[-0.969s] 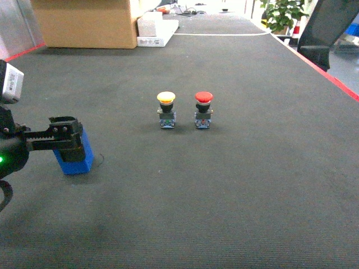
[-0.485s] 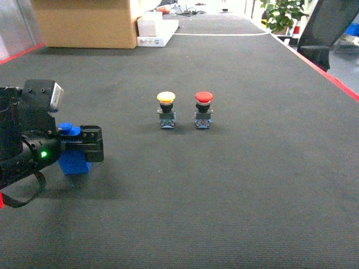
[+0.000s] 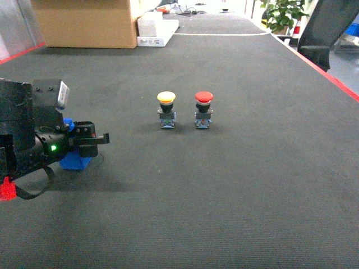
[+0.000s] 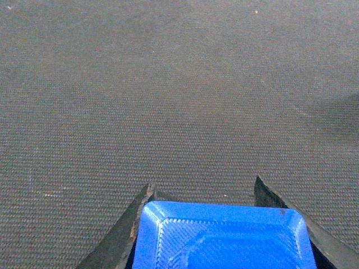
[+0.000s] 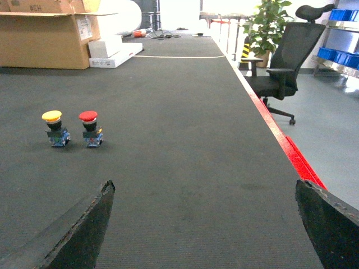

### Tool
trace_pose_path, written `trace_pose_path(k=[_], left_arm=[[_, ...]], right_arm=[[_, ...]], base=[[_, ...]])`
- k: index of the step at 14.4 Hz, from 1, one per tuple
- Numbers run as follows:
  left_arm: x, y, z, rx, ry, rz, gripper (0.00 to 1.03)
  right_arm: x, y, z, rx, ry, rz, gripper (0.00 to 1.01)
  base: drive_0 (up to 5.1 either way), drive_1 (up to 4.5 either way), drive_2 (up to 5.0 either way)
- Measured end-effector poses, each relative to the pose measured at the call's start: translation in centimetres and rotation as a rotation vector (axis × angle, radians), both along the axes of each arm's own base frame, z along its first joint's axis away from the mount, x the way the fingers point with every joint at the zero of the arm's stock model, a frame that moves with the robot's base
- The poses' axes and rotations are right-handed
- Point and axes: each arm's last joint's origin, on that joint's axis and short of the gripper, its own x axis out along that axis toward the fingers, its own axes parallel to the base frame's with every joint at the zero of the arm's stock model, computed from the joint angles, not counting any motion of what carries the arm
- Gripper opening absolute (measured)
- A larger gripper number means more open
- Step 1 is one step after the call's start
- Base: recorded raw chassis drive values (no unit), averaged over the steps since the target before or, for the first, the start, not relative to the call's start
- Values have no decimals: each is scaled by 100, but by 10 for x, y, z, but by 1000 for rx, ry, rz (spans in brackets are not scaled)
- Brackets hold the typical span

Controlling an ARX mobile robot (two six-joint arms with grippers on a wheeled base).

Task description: Pick blue part to blue bin on bottom shelf

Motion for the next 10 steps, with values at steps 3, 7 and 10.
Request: trace_pose_path(k=[3,7,10], left_arm=[[-4,1,1,1,-4,2,44],[-37,6,18,10,-68,6,44],[-108,13,60,3,-113,14,44]], right_arm=[[0,0,0,0,0,0,98],[0,0,0,0,0,0,98],[0,0,0,0,0,0,98]], base=[[0,0,0],[0,0,0],[0,0,0]])
